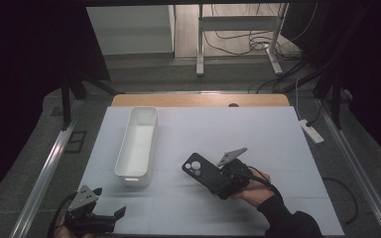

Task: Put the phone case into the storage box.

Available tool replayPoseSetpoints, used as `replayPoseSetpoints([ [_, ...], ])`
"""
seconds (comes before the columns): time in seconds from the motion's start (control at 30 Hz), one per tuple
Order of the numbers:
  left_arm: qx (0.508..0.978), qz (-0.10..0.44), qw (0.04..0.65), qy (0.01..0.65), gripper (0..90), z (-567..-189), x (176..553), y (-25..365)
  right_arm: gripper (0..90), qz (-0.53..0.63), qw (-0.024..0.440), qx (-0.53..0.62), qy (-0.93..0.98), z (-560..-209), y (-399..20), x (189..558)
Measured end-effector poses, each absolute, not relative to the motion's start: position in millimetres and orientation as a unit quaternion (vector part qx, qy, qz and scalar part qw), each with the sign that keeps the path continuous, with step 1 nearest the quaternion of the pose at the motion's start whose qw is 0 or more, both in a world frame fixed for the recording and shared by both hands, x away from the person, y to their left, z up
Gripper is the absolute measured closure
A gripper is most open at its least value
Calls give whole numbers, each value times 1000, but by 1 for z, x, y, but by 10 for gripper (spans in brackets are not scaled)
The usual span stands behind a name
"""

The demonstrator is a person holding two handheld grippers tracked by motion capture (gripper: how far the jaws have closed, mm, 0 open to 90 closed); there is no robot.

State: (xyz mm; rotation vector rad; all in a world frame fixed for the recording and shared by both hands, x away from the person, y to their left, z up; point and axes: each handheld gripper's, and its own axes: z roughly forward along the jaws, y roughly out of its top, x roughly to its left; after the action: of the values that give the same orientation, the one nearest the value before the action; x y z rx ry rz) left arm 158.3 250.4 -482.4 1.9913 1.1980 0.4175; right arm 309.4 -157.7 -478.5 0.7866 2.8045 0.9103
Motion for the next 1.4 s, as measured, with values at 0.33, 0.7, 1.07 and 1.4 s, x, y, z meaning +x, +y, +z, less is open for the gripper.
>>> replayPoseSetpoints([
  [0.33,791,147,409,431,0,-473,165,241,155,317,40,250,914,-471,-171,300],
  [0.7,804,144,426,390,0,-466,176,231,155,345,34,247,905,-464,-186,287],
  [1.07,815,132,443,349,0,-461,194,216,155,361,31,238,901,-460,-198,279],
  [1.4,814,106,467,328,0,-456,205,206,154,370,26,236,898,-457,-207,272],
])
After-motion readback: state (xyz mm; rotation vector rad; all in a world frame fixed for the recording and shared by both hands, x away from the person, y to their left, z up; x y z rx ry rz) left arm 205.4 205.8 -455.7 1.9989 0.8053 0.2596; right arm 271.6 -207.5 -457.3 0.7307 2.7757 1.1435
